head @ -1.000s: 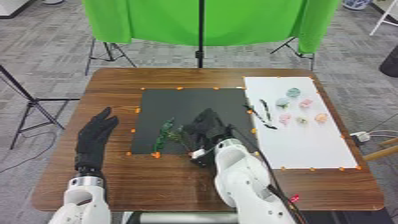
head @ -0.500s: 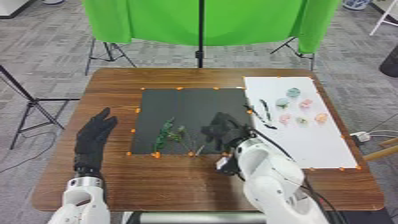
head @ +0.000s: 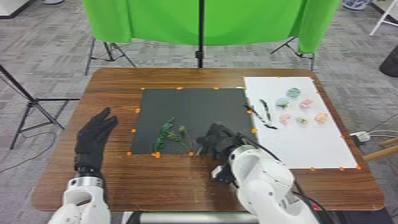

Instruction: Arrange flowers

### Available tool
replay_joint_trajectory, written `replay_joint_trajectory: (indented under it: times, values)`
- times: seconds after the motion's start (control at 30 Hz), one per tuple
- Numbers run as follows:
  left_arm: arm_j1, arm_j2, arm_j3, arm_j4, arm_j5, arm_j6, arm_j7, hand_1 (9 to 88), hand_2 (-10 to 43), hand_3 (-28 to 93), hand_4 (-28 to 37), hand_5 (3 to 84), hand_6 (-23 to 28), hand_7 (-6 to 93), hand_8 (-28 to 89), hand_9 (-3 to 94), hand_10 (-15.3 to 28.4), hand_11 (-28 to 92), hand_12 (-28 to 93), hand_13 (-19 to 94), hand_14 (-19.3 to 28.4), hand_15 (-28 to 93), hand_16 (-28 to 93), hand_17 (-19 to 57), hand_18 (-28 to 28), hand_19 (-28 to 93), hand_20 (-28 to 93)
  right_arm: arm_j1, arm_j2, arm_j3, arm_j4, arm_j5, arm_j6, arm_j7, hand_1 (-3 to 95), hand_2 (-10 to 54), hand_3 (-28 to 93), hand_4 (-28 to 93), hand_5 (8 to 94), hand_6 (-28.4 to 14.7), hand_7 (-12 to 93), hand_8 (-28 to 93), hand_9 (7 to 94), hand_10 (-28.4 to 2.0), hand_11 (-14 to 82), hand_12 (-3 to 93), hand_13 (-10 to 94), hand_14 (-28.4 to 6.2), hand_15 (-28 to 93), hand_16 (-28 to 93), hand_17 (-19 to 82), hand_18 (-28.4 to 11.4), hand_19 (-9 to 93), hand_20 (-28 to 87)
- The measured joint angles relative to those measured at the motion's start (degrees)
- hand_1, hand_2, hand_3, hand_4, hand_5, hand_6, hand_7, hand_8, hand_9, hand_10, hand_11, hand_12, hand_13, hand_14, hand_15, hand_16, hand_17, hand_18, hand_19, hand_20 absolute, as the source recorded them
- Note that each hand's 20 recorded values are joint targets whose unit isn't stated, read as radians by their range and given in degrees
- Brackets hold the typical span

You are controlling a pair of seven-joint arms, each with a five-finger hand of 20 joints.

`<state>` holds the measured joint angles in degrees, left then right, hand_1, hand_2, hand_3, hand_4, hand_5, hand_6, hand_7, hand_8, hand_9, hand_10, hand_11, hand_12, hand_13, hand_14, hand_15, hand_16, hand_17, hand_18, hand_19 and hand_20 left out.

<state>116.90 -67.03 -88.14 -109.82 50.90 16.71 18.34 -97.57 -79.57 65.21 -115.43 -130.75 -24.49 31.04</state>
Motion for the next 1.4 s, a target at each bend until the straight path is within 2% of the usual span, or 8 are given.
replay_joint_trajectory:
  times: [0.5, 0.73, 0.8, 0.9, 0.97, 1.17, 1.23, 1.4]
  values:
    - [-0.1, -0.07, 0.07, 0.02, 0.04, -0.08, -0.03, 22.2, 1.3, 67, -26.4, 46.9, 3.4, 10.8, -6, 44.5, 13.4, 18, 14, 36, 14.6, 11, 2, 7.8, 9.9, 4, 20, 0.9, -1.9, -0.3, 1.6, 0.4, 0.0, -0.2, 32.6, 16.0, 58, -7, 79.6, -2.1, 15, -8, 93.3, -12.8, 34.4, 27.9, 94, -3.2, 60, 31, 68, -11.8, 93, 59]
    - [-0.2, -0.26, 0.00, 0.02, 0.05, -0.13, -0.04, 22.2, 1.2, 67, -26.3, 46.9, 3.4, 10.7, -6, 44.5, 13.4, 19, 14, 36, 14.6, 11, 2, 7.8, 9.9, 4, 20, -0.4, -0.7, 3.0, -2.7, 5.4, -1.9, 0.2, 34.9, 7.6, 60, -5, 78.6, -2.1, 16, -7, 90.9, -13.4, 34.3, 27.6, 93, -3.7, 57, 32, 65, -13.0, 93, 59]
    - [-0.1, -0.30, -0.04, -0.02, 0.05, -0.13, -0.02, 22.2, 1.2, 67, -26.3, 46.9, 3.4, 10.7, -6, 44.5, 13.4, 19, 14, 36, 14.6, 11, 2, 7.8, 9.9, 4, 20, -0.6, 0.3, 5.4, -5.2, 9.6, -3.7, 0.3, 36.2, 3.4, 60, -5, 75.5, -2.1, 15, -3, 89.8, -13.4, 34.4, 27.5, 92, -4.0, 57, 34, 64, -13.2, 93, 59]
    - [-0.1, -0.32, -0.06, -0.04, 0.05, -0.13, -0.01, 22.1, 1.3, 67, -26.3, 47.0, 3.5, 10.6, -6, 44.6, 13.4, 18, 14, 36, 14.6, 11, 2, 7.8, 9.9, 4, 20, 0.6, 2.5, 8.9, -7.1, 12.5, -5.0, -0.6, 33.2, -4.6, 60, -9, 71.8, -2.2, 14, -7, 89.6, -13.2, 35.0, 27.4, 92, -4.0, 57, 34, 63, -13.6, 93, 60]
    - [-0.1, -0.32, -0.06, -0.05, 0.05, -0.13, 0.01, 22.2, 1.3, 67, -26.4, 47.0, 3.4, 10.6, -6, 44.5, 13.4, 19, 14, 36, 14.7, 11, 2, 7.8, 9.9, 4, 20, 2.7, 4.8, 10.0, -6.4, 10.6, -3.4, -2.2, 30.3, -8.8, 57, -12, 70.8, -2.8, 12, -7, 89.1, -12.9, 36.8, 27.6, 91, -3.7, 59, 34, 63, -13.5, 93, 60]
    - [-0.1, -0.32, -0.05, -0.06, 0.05, -0.13, 0.04, 22.2, 1.3, 67, -26.3, 47.0, 3.4, 10.7, -6, 44.6, 13.4, 19, 14, 36, 14.7, 11, 2, 7.8, 9.9, 4, 20, 11.4, 11.2, 11.2, 2.1, -11.7, 6.2, -5.2, 23.9, -9.5, 52, -15, 69.4, -4.2, 11, -7, 88.5, -12.5, 39.4, 27.9, 91, -3.6, 61, 33, 64, -13.2, 93, 62]
    - [-0.1, -0.32, -0.05, -0.06, 0.05, -0.13, 0.03, 22.2, 1.3, 67, -26.3, 46.9, 3.4, 10.7, -6, 44.6, 13.4, 19, 14, 36, 14.6, 11, 2, 7.8, 9.9, 4, 20, 13.6, 12.3, 12.4, 4.8, -15.7, 4.9, -5.2, 23.2, -9.5, 51, -16, 69.0, -4.6, 10, -7, 88.5, -12.5, 39.5, 27.8, 91, -3.6, 61, 33, 64, -13.3, 93, 62]
    - [-0.1, -0.32, -0.05, -0.06, 0.04, -0.10, 0.02, 22.2, 1.3, 67, -26.3, 47.0, 3.4, 10.8, -6, 44.6, 13.4, 19, 14, 36, 14.6, 11, 2, 7.8, 10.0, 4, 20, 15.9, 13.1, 15.1, 7.8, -13.2, -5.1, -4.4, 22.1, -9.5, 51, -16, 68.9, -4.8, 10, -7, 88.4, -12.5, 39.7, 27.6, 91, -3.6, 61, 33, 64, -13.4, 93, 62]
